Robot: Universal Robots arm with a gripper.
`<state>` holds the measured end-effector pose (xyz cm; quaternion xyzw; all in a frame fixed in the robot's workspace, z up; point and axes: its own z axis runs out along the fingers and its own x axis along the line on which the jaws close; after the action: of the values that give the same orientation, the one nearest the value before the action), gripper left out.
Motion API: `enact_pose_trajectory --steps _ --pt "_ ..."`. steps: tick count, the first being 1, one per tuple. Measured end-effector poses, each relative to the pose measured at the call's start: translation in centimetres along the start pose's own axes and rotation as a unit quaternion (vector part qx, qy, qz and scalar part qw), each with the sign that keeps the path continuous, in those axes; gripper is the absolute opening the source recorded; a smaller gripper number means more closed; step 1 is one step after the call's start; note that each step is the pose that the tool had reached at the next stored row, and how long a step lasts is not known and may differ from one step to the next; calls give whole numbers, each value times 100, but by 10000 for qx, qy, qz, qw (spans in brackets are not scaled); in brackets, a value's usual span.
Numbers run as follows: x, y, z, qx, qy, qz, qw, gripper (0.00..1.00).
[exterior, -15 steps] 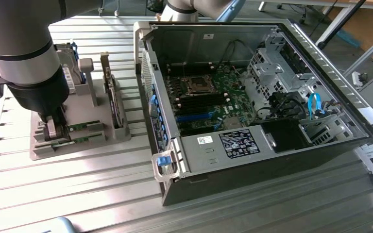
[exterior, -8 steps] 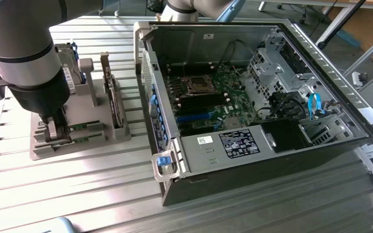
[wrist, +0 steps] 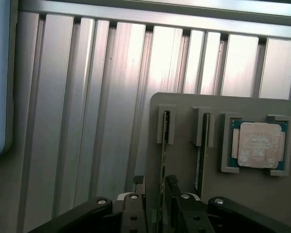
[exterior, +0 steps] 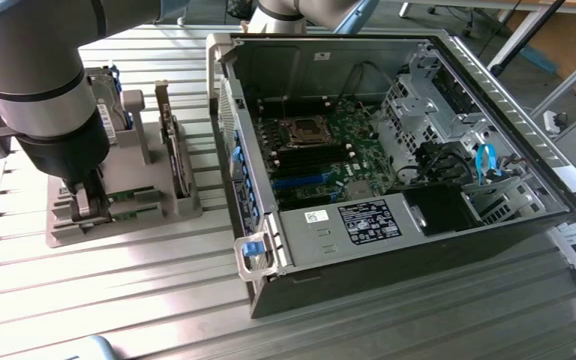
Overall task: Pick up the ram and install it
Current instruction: 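Pick up the ram and move it above insertion slot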
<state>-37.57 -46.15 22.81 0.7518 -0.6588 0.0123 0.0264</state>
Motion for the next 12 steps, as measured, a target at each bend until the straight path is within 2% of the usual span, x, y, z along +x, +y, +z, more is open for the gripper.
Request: enact_pose_trajectory --steps 12 --pt "-2 -8 59 -2 10 0 10000 30"
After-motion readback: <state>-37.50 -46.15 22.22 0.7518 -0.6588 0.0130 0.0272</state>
